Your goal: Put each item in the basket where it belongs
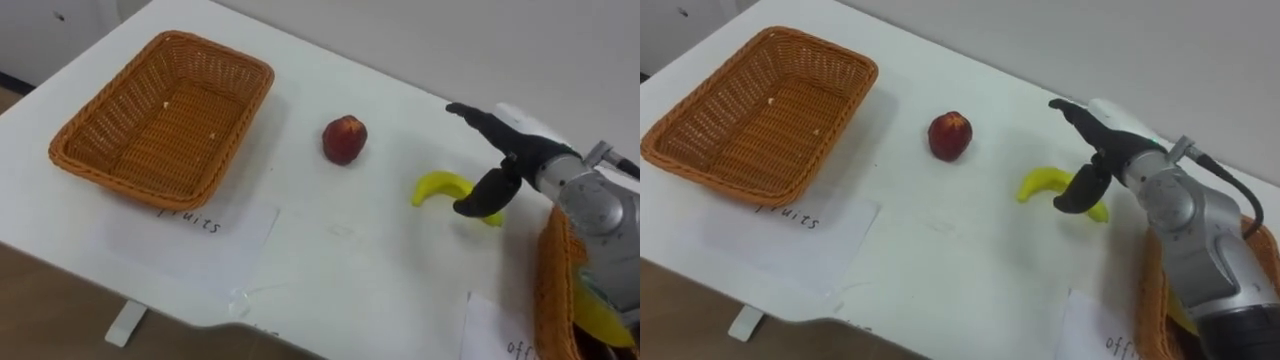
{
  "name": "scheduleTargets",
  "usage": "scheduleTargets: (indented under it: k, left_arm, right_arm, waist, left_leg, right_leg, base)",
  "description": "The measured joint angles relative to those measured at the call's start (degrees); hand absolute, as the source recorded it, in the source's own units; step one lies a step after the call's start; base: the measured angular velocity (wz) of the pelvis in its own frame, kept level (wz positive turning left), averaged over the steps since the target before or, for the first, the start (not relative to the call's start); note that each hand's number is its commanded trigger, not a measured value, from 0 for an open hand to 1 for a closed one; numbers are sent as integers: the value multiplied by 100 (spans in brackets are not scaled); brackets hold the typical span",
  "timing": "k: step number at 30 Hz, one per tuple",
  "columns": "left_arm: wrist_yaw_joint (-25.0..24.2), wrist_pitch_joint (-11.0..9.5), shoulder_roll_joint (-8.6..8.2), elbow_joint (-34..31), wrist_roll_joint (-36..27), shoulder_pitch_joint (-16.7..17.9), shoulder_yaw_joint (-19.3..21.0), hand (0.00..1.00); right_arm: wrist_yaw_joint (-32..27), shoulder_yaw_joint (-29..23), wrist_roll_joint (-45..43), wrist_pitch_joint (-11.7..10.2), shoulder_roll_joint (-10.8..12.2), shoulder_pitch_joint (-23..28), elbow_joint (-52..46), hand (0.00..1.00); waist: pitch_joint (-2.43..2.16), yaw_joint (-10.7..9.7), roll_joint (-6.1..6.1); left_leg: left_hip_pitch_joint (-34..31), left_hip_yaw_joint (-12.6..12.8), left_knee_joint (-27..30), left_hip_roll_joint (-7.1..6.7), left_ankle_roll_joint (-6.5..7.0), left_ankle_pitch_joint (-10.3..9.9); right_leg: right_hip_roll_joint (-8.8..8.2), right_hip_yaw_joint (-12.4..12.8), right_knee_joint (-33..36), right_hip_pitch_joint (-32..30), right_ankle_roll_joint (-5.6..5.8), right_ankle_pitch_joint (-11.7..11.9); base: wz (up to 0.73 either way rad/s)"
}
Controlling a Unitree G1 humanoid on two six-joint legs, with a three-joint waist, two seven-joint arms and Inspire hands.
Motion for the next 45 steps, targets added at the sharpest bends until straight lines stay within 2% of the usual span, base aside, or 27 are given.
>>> scheduleTargets:
  k: [3, 6, 8, 12, 17, 25, 45]
  left_arm:
    - [-9, 32, 18, -26, 42, -92, -131, 0]
    - [-11, 34, 21, -82, 100, -148, -186, 0]
    - [-11, 39, 21, -163, 139, -138, -235, 0]
    - [-11, 45, 24, -233, 150, -143, -241, 0]
    - [-11, 85, 26, -234, 150, -141, -243, 0]
    - [0, 215, 27, -239, 151, -122, -249, 0]
    - [-7, 250, 69, -248, 152, -139, -362, 0]
  right_arm:
    - [12, 252, -196, 17, 0, 0, 241, 0]
    - [47, 394, -195, 17, 0, 0, 361, 0]
    - [52, 396, -195, 51, 0, 0, 369, 0]
    - [94, 401, -193, 65, 2, 0, 387, 0]
    - [96, 404, -195, 79, 1, 0, 466, 0]
    - [101, 411, -196, 274, 1, 1, 580, 0]
    - [113, 449, -154, 270, 7, 1, 681, 0]
  waist:
    - [-18, 50, -24]
    - [0, 90, 2]
    - [19, 92, 28]
    - [27, 85, 52]
    - [24, 95, 62]
    - [15, 104, 76]
    - [3, 113, 95]
  left_leg:
    - [-48, -2, 61, -7, 0, 0]
    - [-65, -3, 83, -8, 0, 0]
    - [-79, -5, 83, -8, 0, 0]
    - [-184, -13, 110, -9, 0, 0]
    - [-201, -24, 110, -9, 0, 0]
    - [-206, -33, 113, -9, 0, 0]
    - [-200, -45, 137, -9, 0, 0]
  right_leg:
    - [-6, 46, 3, -55, -4, 2]
    - [-10, 44, -1, -58, -3, 2]
    - [-11, 40, -2, -67, -3, 2]
    - [-11, 46, 0, -138, -4, 3]
    - [-10, 43, 3, -138, -5, 3]
    - [-7, 40, 6, -138, -11, 7]
    - [-8, 31, 10, -118, -20, 13]
  base:
    - [0]
    - [0]
    - [0]
    - [0]
    - [0]
    - [0]
    - [0]
